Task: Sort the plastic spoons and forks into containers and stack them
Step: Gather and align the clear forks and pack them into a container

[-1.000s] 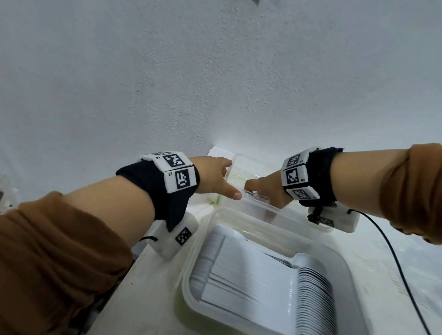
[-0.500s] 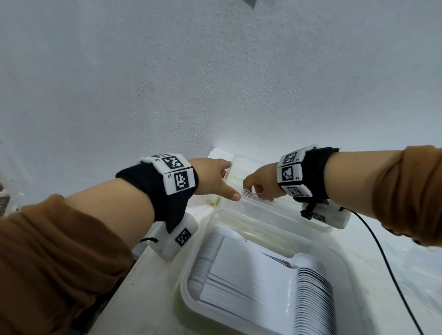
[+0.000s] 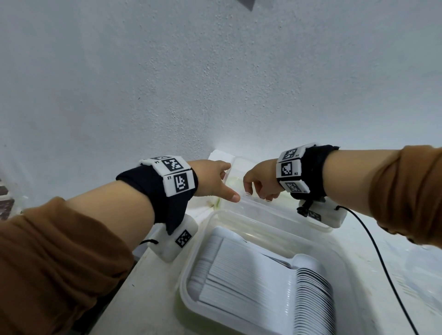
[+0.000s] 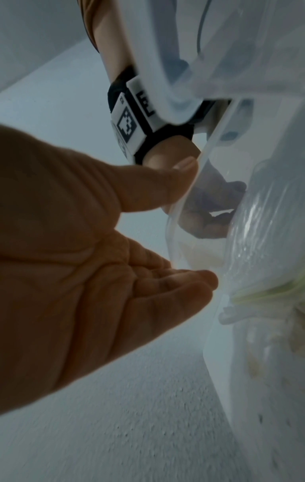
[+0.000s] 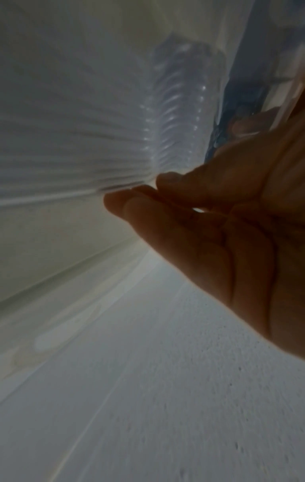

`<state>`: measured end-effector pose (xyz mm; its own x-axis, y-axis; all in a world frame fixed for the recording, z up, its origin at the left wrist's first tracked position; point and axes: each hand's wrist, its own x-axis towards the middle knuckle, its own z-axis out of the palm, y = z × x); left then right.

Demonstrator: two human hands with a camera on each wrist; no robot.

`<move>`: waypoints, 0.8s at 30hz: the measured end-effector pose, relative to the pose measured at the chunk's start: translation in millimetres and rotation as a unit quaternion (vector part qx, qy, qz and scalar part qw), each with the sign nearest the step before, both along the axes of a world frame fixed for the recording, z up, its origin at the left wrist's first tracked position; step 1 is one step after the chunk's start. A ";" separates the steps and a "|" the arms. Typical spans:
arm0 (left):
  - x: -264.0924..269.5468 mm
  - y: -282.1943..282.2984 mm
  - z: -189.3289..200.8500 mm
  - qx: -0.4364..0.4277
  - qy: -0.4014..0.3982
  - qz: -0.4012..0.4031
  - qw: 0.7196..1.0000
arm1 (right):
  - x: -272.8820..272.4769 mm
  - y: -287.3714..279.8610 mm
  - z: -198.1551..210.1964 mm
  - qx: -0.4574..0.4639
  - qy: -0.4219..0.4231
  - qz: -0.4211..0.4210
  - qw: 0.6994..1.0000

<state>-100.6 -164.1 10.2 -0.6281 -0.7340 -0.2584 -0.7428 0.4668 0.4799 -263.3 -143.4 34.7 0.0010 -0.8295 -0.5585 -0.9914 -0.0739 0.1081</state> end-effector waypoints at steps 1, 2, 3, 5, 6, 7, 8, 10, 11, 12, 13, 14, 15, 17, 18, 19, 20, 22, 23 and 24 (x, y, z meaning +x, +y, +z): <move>0.0 0.5 0.3 0.000 0.000 0.002 1.000 | -0.4 0.6 0.8 0.000 -0.014 -0.002 1.000; -0.1 0.9 0.7 -0.001 -0.002 0.004 1.000 | 0.0 1.3 1.9 0.001 -0.023 -0.004 1.000; -0.4 1.5 1.4 -0.001 -0.004 0.006 1.000 | -0.2 2.1 2.9 0.002 -0.028 -0.005 1.000; -1.0 2.1 3.0 -0.003 -0.010 0.006 1.000 | -0.6 2.9 4.2 0.007 -0.031 -0.010 0.999; -1.2 2.5 4.0 -0.005 -0.013 0.005 1.000 | -1.0 3.3 4.7 0.010 -0.033 -0.015 0.999; -1.4 2.9 5.2 -0.006 -0.017 0.004 1.000 | -1.0 3.4 5.3 0.010 -0.034 -0.021 0.999; -1.7 3.2 6.2 -0.008 -0.021 0.004 1.000 | -1.2 3.9 5.9 0.008 -0.035 -0.027 0.999; -2.4 3.8 8.8 -0.012 -0.028 0.003 1.000 | -1.6 4.4 6.8 0.002 -0.037 -0.036 0.999; -2.5 4.3 10.5 -0.012 -0.032 0.004 0.999 | -2.0 5.0 7.5 -0.001 -0.039 -0.040 0.998; -2.6 4.7 12.1 -0.012 -0.034 0.006 0.999 | -2.3 6.0 8.6 -0.004 -0.043 -0.044 0.998; -2.4 5.3 13.7 -0.011 -0.035 0.007 0.999 | -2.4 6.9 10.1 -0.009 -0.048 -0.048 0.998; -2.1 6.2 15.7 -0.011 -0.037 0.009 0.999 | -2.6 8.2 12.2 -0.016 -0.054 -0.051 0.997; -1.4 7.1 17.4 -0.012 -0.041 0.011 0.999 | -2.8 9.0 14.4 -0.023 -0.061 -0.052 0.997; 0.0 10.2 22.5 -0.017 -0.048 0.019 0.999 | -3.0 11.7 20.3 -0.044 -0.070 -0.051 0.995; 0.7 12.3 25.2 -0.022 -0.050 0.024 0.998 | -3.3 14.1 23.6 -0.054 -0.072 -0.050 0.995; 1.3 14.9 28.9 -0.029 -0.053 0.027 0.998 | -3.2 17.0 27.7 -0.063 -0.073 -0.048 0.994; 1.8 17.1 31.8 -0.036 -0.056 0.028 0.997 | -3.5 20.1 31.0 -0.072 -0.073 -0.045 0.994; 2.9 24.0 39.4 -0.052 -0.061 0.026 0.996 | -4.7 28.6 38.2 -0.102 -0.055 -0.024 0.993; 3.2 27.7 43.0 -0.056 -0.062 0.028 0.996 | -5.7 32.8 40.9 -0.117 -0.040 -0.012 0.992; 3.3 32.1 47.4 -0.058 -0.060 0.030 0.996 | -7.0 37.8 44.0 -0.132 -0.027 -0.002 0.991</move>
<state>-97.3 -131.9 57.6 -0.5518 -0.7987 -0.2399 -0.8200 0.4672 0.3306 -270.3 -105.6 78.7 0.0217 -0.9464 -0.3222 -0.9964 -0.0468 0.0701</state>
